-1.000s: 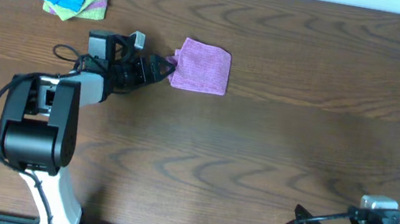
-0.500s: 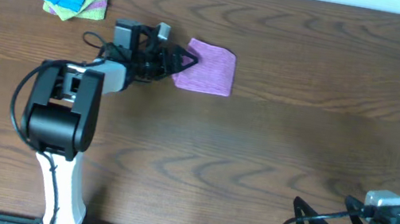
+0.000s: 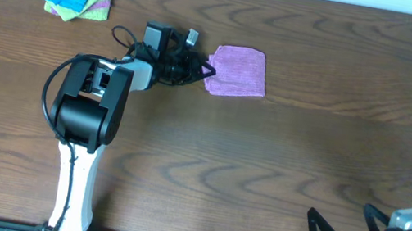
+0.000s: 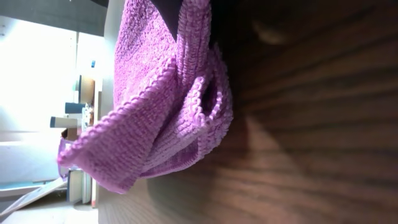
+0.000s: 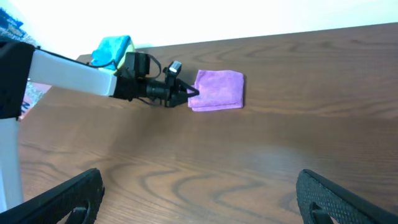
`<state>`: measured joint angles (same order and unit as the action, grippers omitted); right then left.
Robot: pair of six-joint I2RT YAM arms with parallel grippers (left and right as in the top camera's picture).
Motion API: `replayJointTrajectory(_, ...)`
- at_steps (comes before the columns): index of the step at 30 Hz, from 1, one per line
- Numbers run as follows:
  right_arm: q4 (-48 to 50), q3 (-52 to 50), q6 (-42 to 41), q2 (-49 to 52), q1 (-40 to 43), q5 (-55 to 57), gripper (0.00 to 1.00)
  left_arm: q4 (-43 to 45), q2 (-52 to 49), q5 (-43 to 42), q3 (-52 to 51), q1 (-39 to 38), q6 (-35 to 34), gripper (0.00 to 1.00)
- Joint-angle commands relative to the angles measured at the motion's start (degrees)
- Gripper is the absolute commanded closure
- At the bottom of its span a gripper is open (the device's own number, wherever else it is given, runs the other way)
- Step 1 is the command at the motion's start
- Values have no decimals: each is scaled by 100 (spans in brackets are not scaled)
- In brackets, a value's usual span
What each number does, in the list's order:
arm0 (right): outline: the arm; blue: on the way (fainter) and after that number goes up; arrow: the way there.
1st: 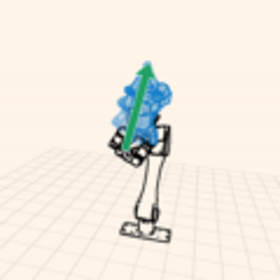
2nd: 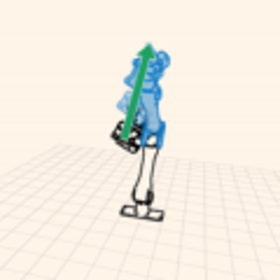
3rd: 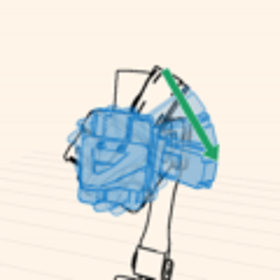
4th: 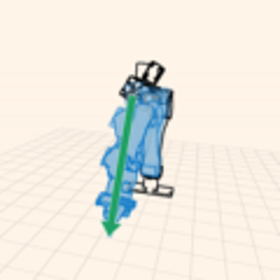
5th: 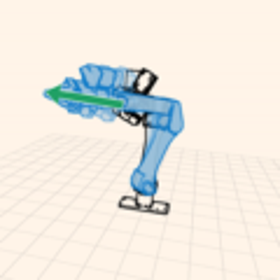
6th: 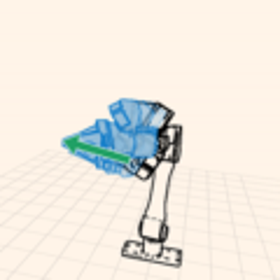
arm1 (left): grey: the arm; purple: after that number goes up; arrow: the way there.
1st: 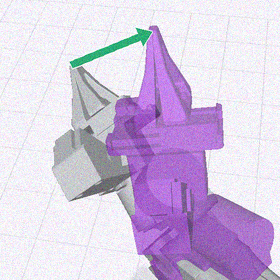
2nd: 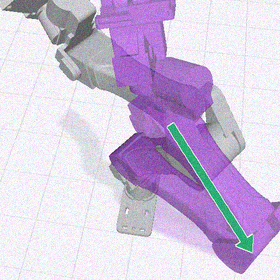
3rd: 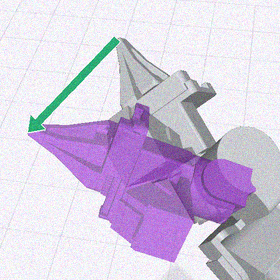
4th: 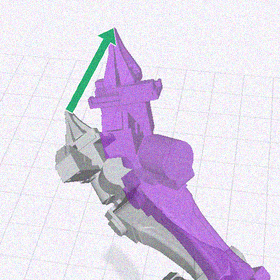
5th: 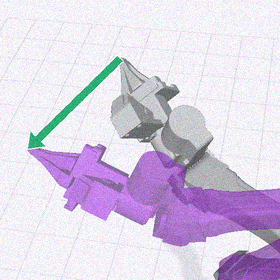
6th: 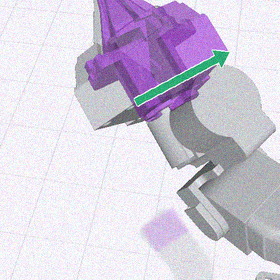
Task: Fold the cloth
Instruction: 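Lift the purple cloth and carry it back-left to the cloth stack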
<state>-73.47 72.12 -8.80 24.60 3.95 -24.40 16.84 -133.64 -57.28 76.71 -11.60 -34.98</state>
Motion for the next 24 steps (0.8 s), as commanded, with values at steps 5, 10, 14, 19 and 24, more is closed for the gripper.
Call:
replayJointTrajectory(5,-24,57,-68,-33,15,114,1,-704,-326,-442,758,-44,267,94)
replayJointTrajectory(10,-48,55,-31,-31,15,348,1,-2551,61,87,1683,-44,1528,94)
replayJointTrajectory(14,-44,52,116,-20,15,396,1,-4212,455,1117,2413,-42,2728,94)
replayJointTrajectory(19,-42,52,179,31,15,623,1,-5023,758,1685,3042,166,3226,94)
replayJointTrajectory(24,-39,50,273,105,15,643,1,-5580,772,1753,3711,511,3521,95)
